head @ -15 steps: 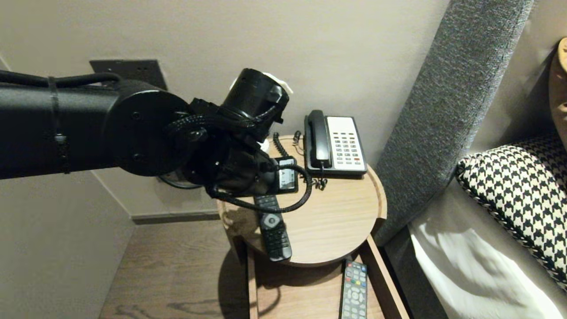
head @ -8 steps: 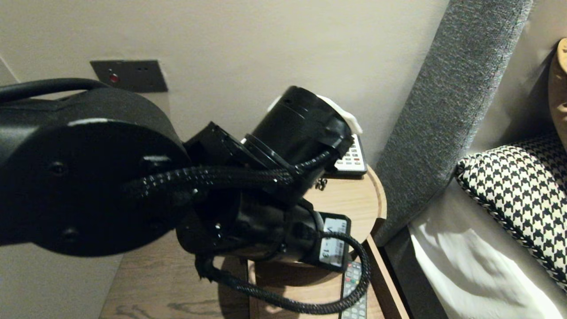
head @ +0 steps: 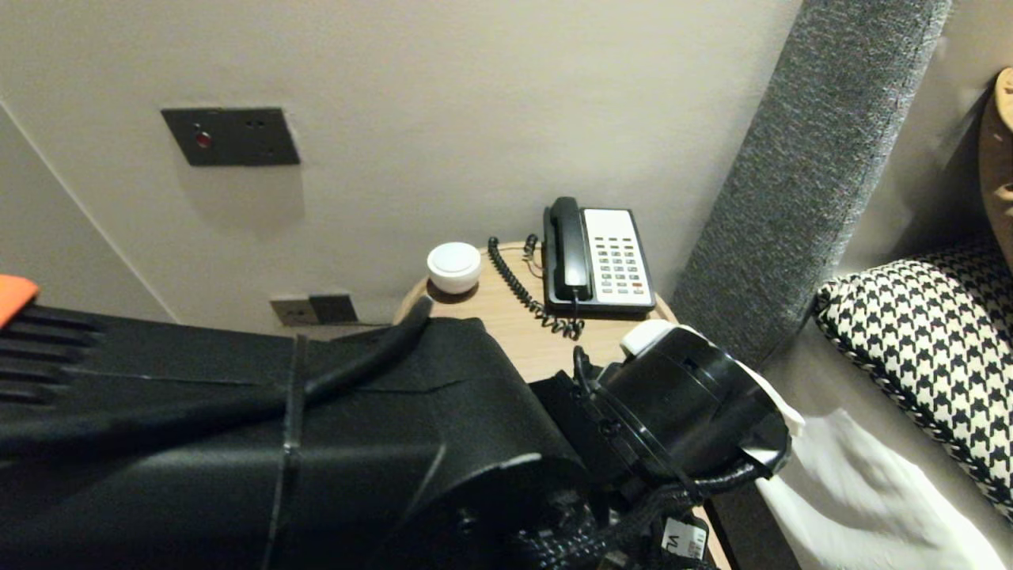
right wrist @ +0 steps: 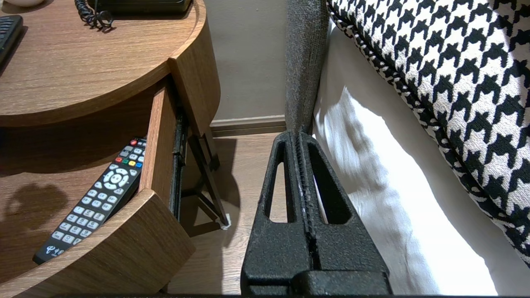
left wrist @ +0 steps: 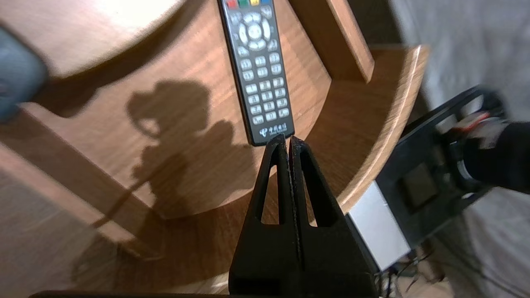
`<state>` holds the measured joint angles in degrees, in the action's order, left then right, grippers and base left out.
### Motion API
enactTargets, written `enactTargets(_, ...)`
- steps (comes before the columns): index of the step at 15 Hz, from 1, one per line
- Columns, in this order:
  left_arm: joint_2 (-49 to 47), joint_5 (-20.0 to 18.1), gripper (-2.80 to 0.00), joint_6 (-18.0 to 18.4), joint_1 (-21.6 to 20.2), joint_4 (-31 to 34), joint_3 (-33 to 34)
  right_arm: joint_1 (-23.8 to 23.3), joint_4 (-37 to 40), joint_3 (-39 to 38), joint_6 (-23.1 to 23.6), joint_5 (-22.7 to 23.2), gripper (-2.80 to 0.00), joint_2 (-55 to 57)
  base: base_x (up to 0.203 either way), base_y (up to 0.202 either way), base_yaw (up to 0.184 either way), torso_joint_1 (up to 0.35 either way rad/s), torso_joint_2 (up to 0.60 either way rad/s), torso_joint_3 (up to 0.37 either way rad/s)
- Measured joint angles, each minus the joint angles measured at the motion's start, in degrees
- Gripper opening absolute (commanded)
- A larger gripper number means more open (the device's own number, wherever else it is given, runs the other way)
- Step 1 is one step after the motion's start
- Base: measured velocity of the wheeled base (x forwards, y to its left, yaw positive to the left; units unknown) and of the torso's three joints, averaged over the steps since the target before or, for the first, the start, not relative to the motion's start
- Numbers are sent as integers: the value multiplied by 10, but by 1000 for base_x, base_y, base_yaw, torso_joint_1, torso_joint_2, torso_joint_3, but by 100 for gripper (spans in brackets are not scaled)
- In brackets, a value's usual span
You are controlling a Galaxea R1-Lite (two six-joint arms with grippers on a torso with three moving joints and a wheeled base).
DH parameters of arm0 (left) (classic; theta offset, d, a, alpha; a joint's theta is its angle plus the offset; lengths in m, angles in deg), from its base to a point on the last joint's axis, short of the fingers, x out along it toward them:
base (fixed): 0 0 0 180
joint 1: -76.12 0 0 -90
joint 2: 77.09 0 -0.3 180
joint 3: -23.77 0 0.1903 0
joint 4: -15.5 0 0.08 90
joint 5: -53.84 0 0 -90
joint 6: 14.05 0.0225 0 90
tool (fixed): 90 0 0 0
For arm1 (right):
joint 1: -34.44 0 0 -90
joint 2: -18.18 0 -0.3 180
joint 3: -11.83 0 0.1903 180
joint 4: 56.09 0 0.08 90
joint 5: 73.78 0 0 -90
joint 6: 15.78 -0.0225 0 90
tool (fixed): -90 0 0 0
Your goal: Take the remote control out of the drawer one by one and place them on the table
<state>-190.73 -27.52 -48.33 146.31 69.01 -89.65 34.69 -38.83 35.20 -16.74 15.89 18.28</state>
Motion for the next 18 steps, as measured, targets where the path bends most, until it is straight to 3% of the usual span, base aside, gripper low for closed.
enactTargets(4, -59, 25, 0, -31, 3, 3, -33, 0, 0, 0, 0, 0, -280, 0, 0, 0, 0, 0, 0, 0)
enactTargets(10, -136, 89, 0, -42, 7, 11, -80, 0, 0, 0, 0, 0, -280, 0, 0, 0, 0, 0, 0, 0)
enactTargets(18, -202, 100, 0, -52, 15, 23, -125, 0, 0, 0, 0, 0, -280, 0, 0, 0, 0, 0, 0, 0)
